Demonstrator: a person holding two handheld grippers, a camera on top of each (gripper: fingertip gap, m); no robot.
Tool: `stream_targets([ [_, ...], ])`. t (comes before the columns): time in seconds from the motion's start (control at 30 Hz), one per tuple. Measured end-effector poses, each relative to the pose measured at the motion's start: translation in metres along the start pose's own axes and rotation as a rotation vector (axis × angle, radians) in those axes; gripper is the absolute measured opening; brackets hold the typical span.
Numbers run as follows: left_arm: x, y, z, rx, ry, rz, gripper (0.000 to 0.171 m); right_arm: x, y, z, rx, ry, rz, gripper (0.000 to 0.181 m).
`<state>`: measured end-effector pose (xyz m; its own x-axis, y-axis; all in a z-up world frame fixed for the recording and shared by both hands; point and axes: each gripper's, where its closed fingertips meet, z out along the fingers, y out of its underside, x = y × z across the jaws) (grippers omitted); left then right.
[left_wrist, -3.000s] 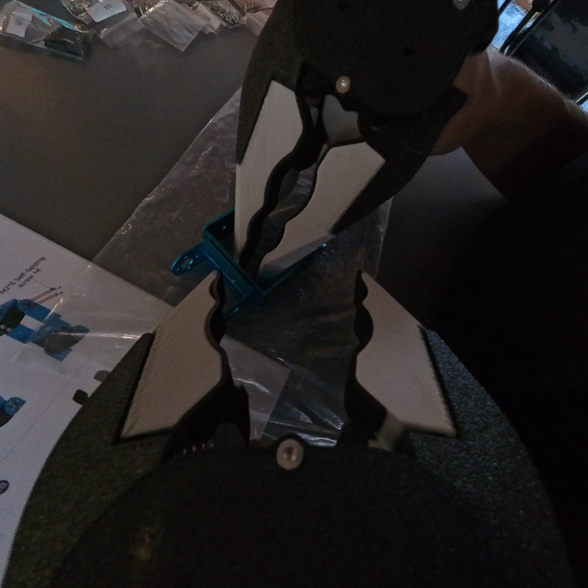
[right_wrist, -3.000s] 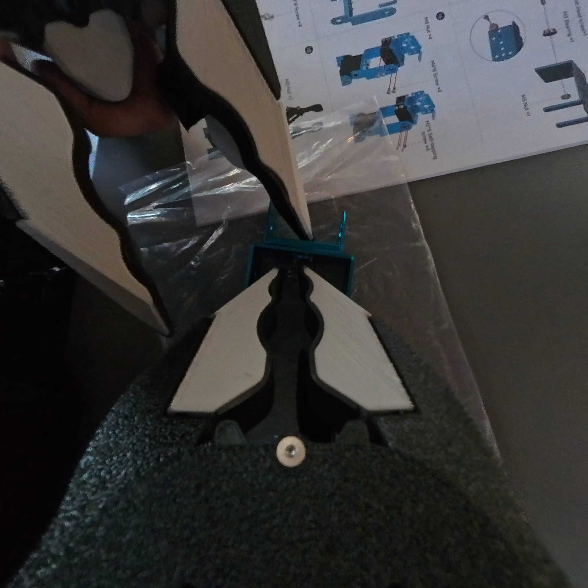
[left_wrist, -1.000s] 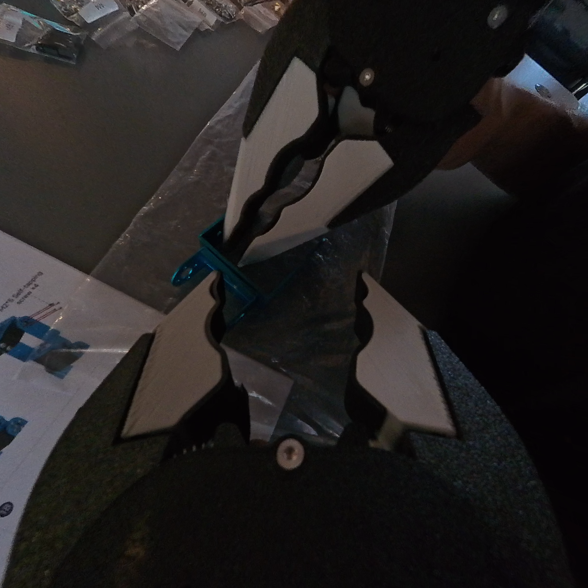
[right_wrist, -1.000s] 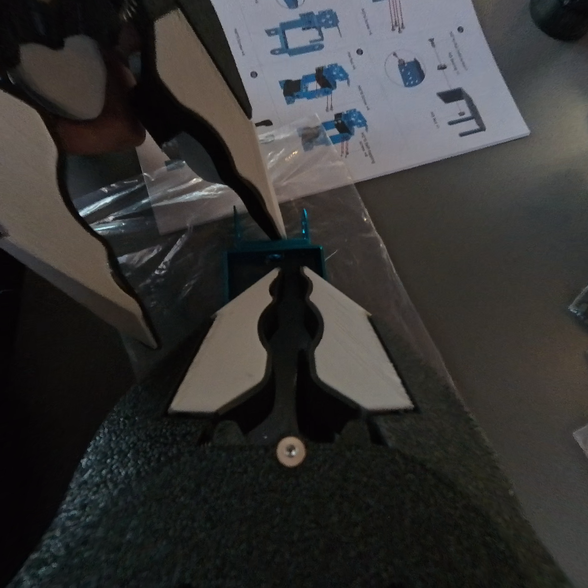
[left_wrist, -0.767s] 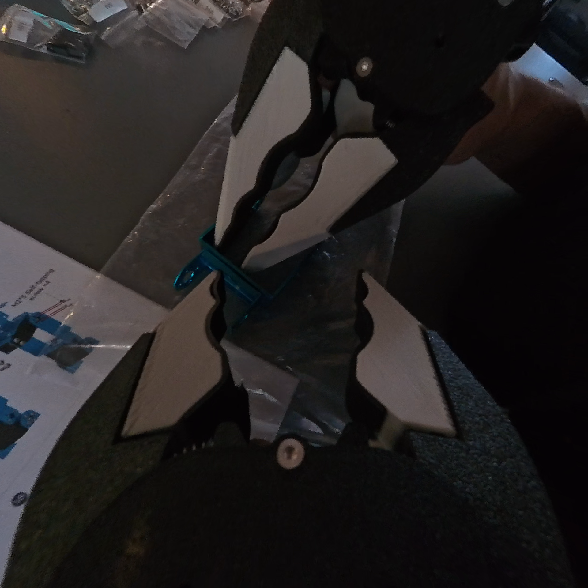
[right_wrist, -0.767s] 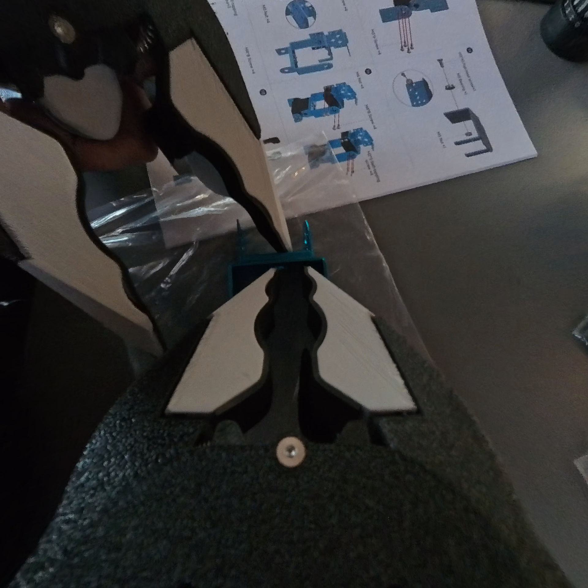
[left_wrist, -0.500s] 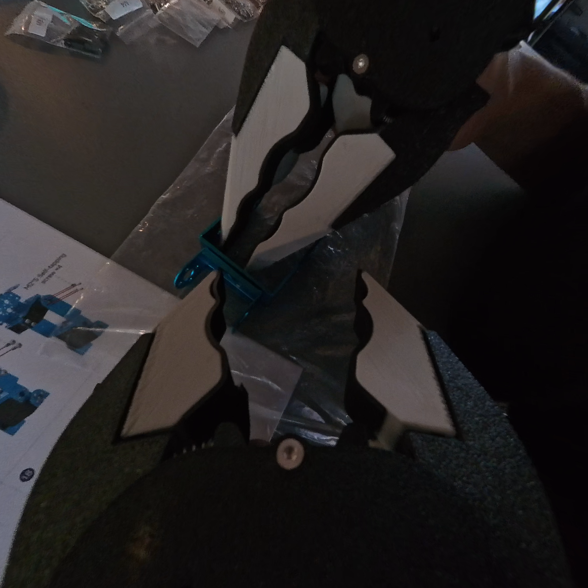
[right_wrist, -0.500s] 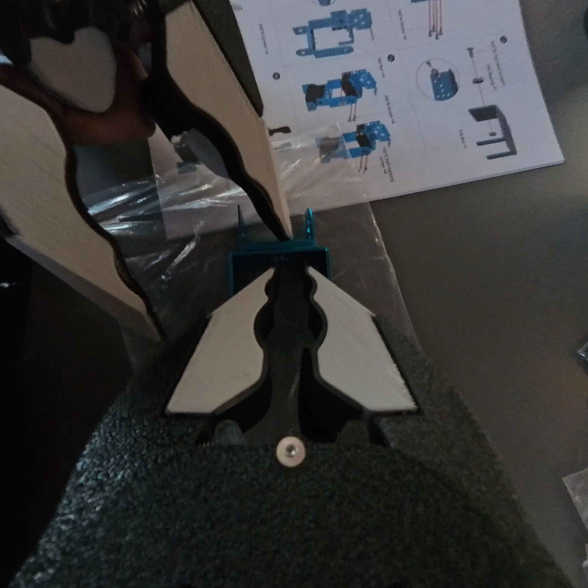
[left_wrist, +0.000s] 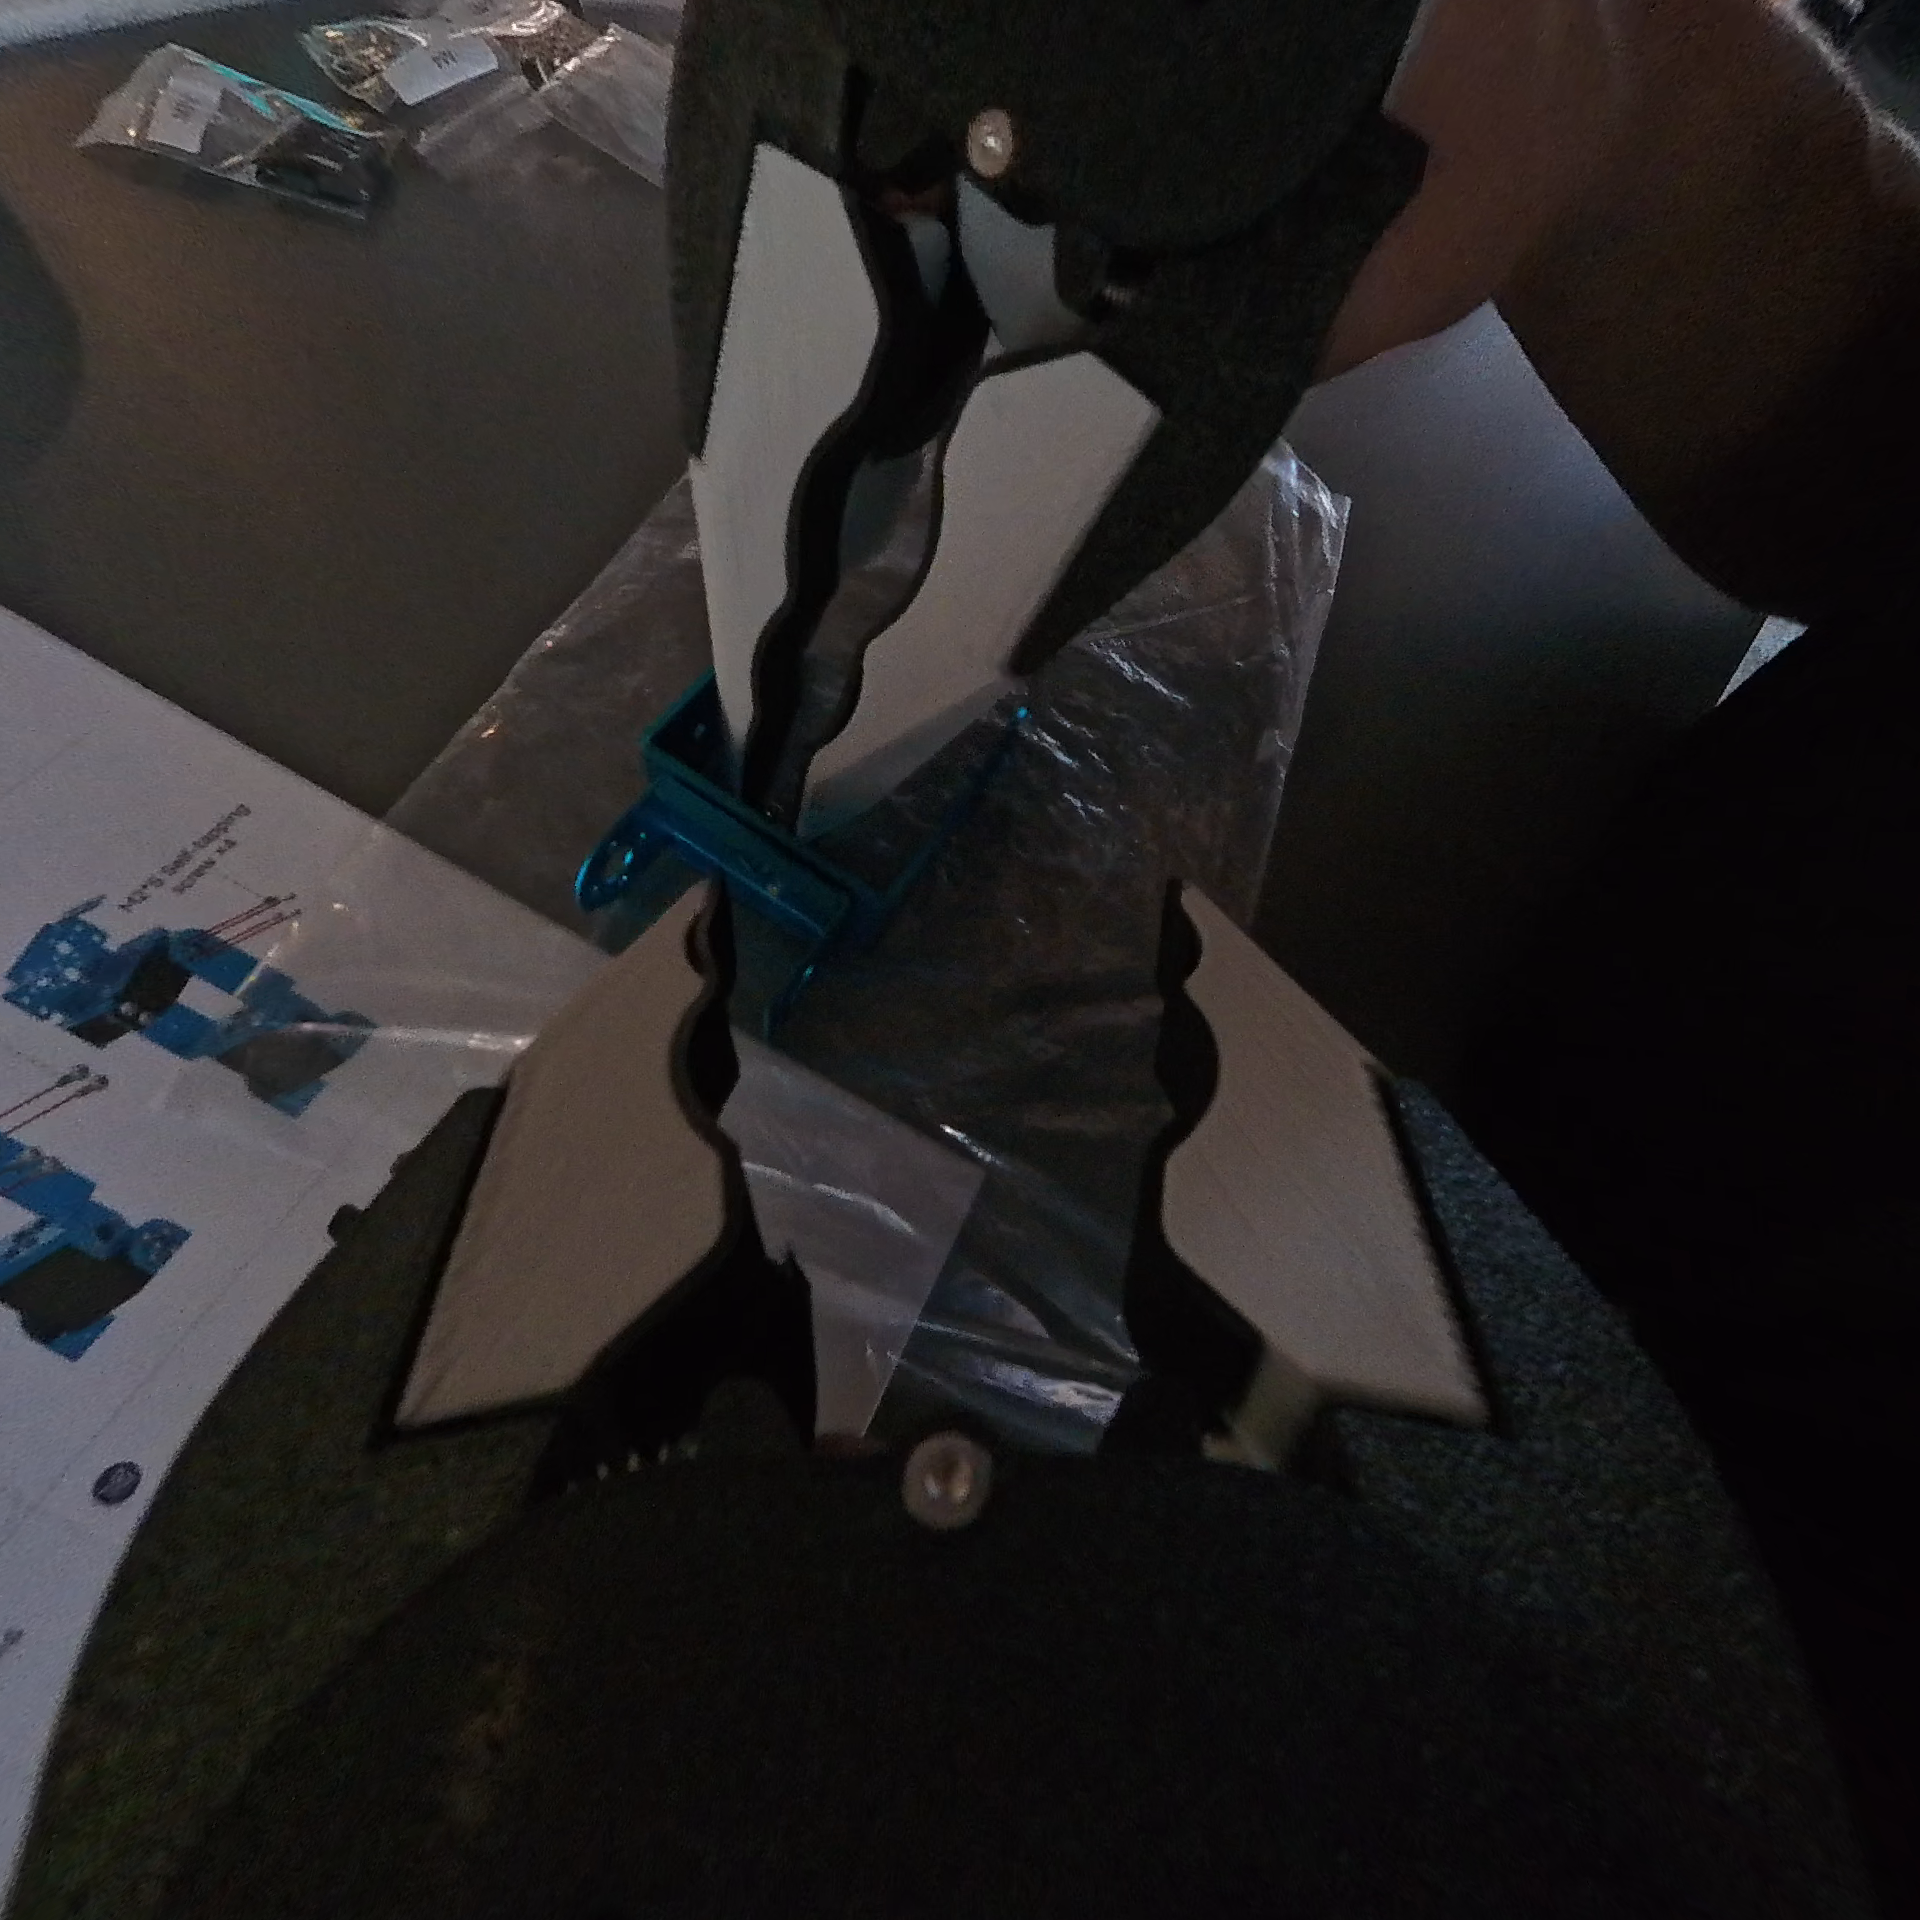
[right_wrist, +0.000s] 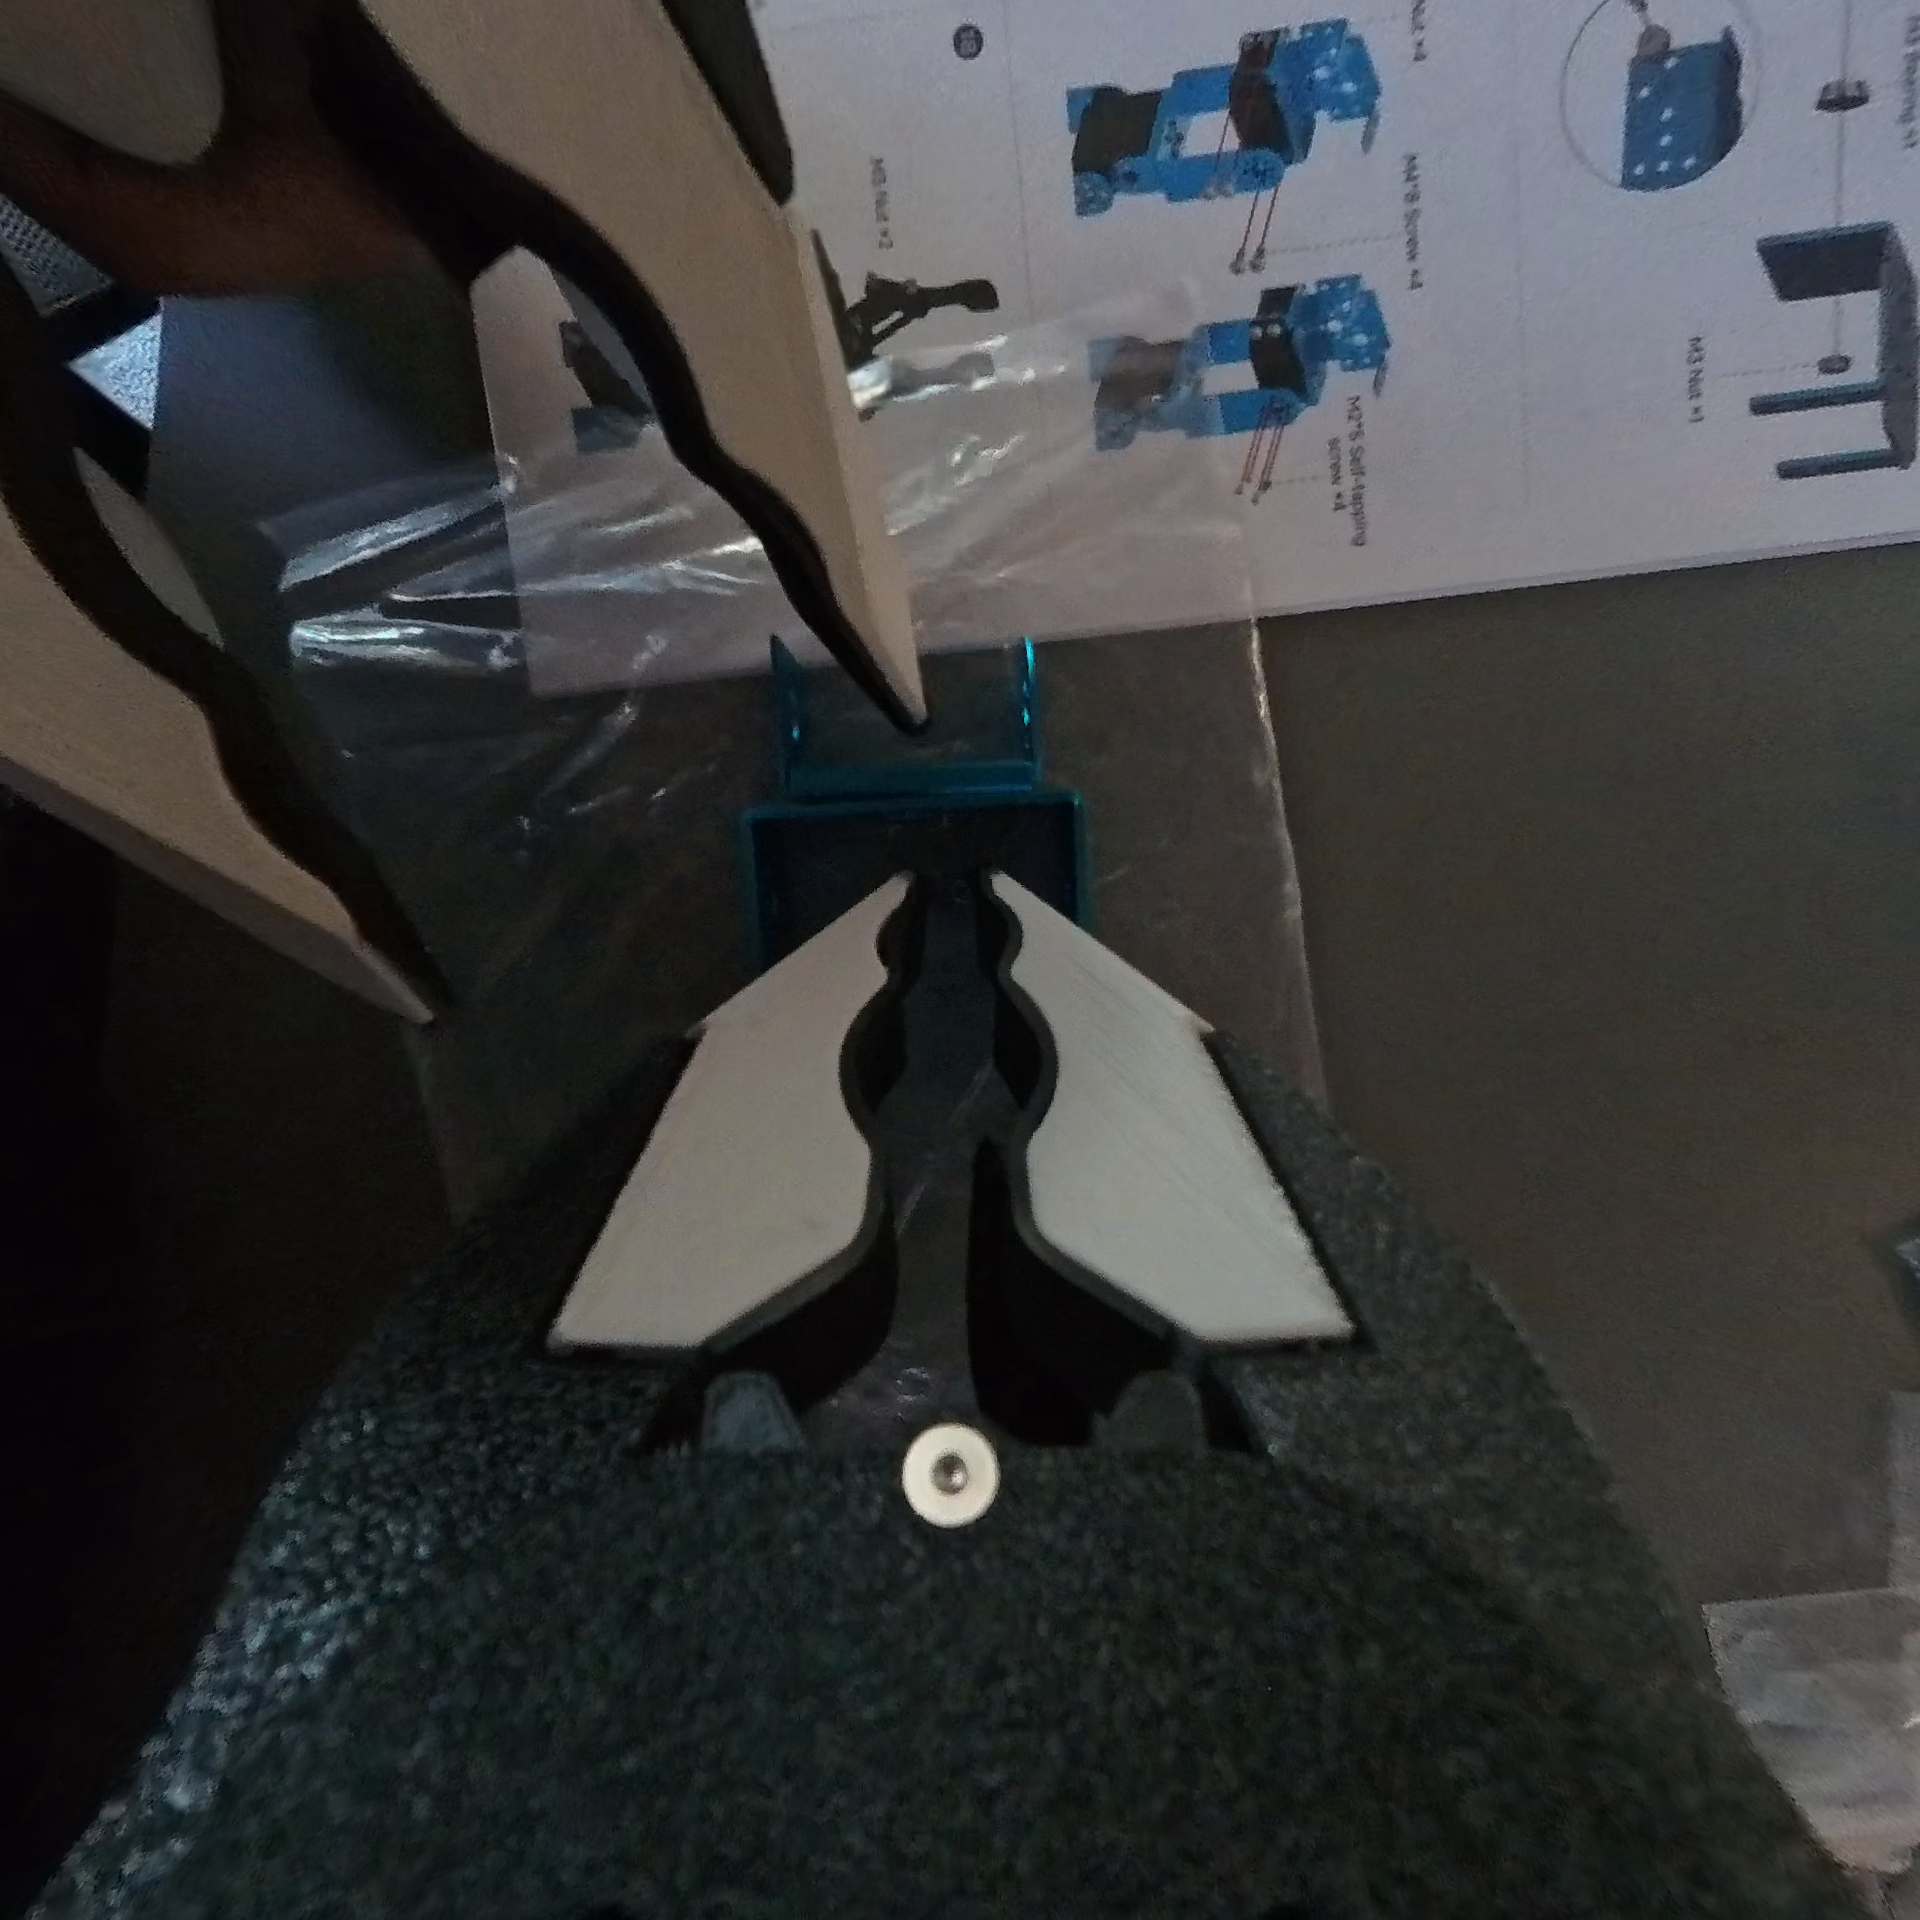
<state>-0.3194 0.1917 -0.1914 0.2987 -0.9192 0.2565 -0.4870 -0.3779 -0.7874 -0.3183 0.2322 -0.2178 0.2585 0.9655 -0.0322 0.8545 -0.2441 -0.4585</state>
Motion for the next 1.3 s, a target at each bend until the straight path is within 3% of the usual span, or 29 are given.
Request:
stream_targets([
  [0.67,-0.001,0.002,-0.005,0.009,-0.003,-0.009,0.081,0.000,0.003,0.000,-0.206,0.001,-0.151,0.002],
  [1.1,-0.002,0.003,-0.003,-0.008,-0.001,-0.007,0.082,0.006,0.013,-0.013,-0.054,-0.041,-0.021,0.000],
  [1.3,-0.001,0.000,0.003,-0.017,0.012,0.001,0.081,0.003,0.004,-0.014,-0.027,0.008,-0.083,0.001],
])
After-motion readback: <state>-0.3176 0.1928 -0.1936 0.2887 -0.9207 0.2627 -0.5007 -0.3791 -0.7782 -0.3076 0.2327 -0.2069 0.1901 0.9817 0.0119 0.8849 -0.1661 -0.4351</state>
